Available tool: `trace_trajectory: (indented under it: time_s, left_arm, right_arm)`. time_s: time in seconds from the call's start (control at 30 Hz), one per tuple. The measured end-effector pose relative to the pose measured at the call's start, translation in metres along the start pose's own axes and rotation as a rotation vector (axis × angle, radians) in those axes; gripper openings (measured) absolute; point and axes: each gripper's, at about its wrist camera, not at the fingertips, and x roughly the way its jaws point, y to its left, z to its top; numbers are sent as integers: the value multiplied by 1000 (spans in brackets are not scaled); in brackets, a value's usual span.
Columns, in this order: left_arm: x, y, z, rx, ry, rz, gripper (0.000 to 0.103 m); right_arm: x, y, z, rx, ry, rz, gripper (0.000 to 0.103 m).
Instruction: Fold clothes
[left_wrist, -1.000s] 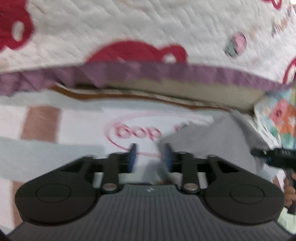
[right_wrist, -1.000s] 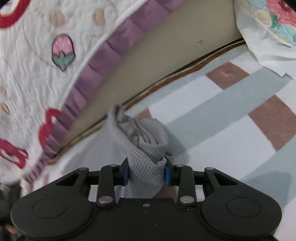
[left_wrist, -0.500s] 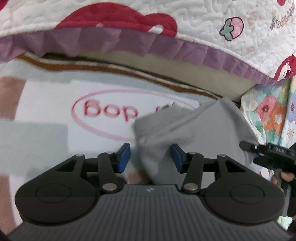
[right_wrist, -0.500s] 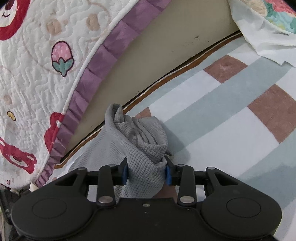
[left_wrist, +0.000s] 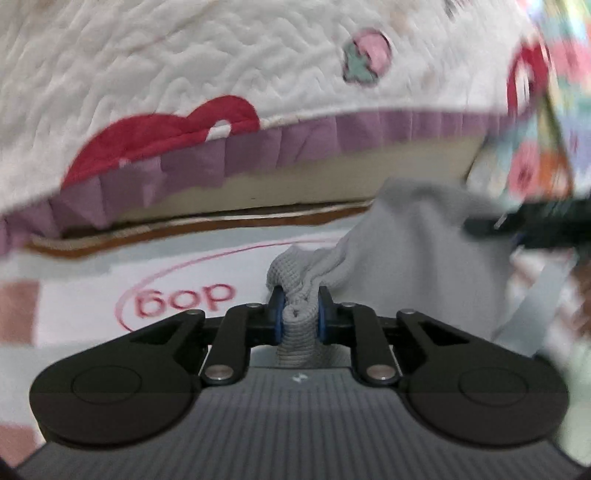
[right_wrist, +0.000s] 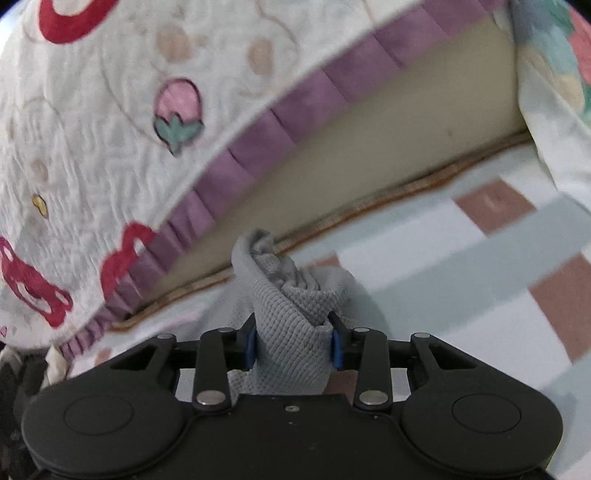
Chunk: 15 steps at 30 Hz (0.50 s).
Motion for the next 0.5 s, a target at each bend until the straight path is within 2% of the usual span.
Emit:
trace_trajectory:
  time_s: [0.07, 0.13, 0.2, 0.3, 0.4, 0.5]
  left_arm:
    - [1, 6, 1, -44, 17, -12, 16]
    - [6, 14, -2, -93, 40, -11, 16]
    - [8, 27, -8, -205, 60, -33, 18]
    - [15, 44, -12, -314, 82, -88, 21]
    - [23, 49, -13, -340, 96, -129, 31]
    - [31, 48, -18, -327, 106, -141, 32]
  right_arm:
    - [7, -1, 6, -38, 12, -24, 41]
    - [17, -8, 9, -22, 48, -44, 43]
    - [21, -23, 8, 63, 81, -29, 47]
    - [13, -44, -3, 283, 57, 35, 50]
    - [10, -47, -18, 359, 62, 20, 53]
    - [8, -47, -29, 378, 79, 4, 56]
